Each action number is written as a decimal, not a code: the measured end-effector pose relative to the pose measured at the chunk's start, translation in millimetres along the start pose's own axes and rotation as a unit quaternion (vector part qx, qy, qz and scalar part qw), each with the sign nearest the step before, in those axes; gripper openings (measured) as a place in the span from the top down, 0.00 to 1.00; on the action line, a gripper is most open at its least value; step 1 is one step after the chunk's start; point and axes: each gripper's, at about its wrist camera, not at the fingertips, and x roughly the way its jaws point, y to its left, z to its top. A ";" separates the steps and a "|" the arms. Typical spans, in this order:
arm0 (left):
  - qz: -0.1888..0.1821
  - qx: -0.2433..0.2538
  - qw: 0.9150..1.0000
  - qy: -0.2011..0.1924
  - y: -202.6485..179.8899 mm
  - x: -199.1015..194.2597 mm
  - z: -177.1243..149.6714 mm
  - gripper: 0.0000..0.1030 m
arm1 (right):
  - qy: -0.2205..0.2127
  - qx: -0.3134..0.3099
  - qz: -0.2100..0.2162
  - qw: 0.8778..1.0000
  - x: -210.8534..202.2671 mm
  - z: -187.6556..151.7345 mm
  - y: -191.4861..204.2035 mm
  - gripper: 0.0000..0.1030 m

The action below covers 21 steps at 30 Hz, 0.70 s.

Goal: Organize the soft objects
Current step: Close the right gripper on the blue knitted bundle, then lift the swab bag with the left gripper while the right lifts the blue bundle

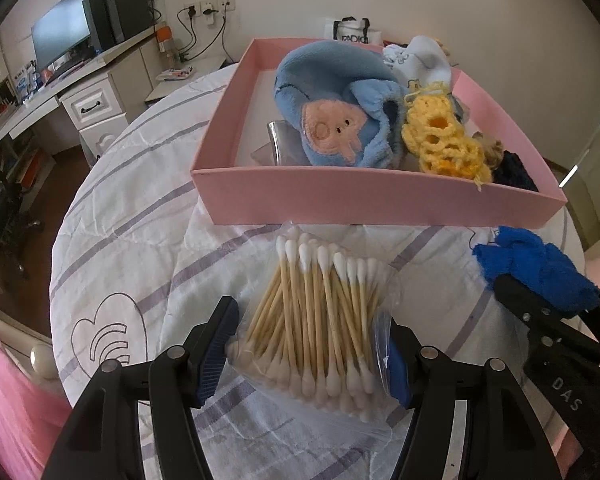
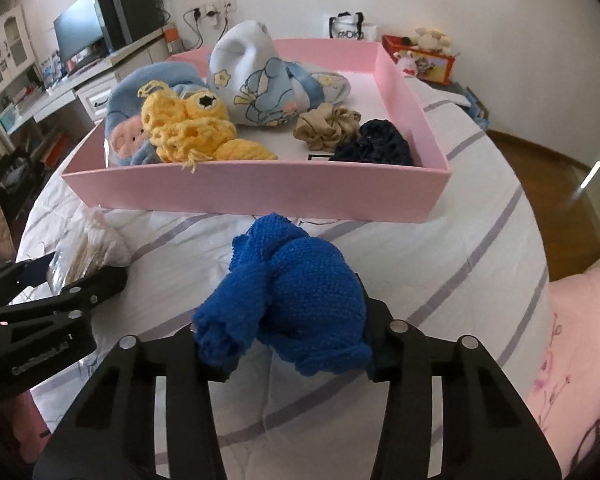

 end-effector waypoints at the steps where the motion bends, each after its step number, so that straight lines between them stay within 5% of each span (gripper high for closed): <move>1: -0.001 0.000 1.000 0.000 -0.6 -0.2 -0.2 0.40 | -0.001 0.001 -0.001 1.000 -1.3 -0.5 -1.0 0.60; 10: -0.019 0.010 1.000 -0.017 -9.2 -26.7 -10.3 0.40 | -0.026 0.008 -0.010 1.000 -32.9 -9.1 -3.2 0.60; 21: -0.032 0.035 0.993 -0.112 -18.8 -112.4 -31.4 0.40 | -0.108 0.007 -0.015 0.994 -108.3 -16.0 -2.6 0.59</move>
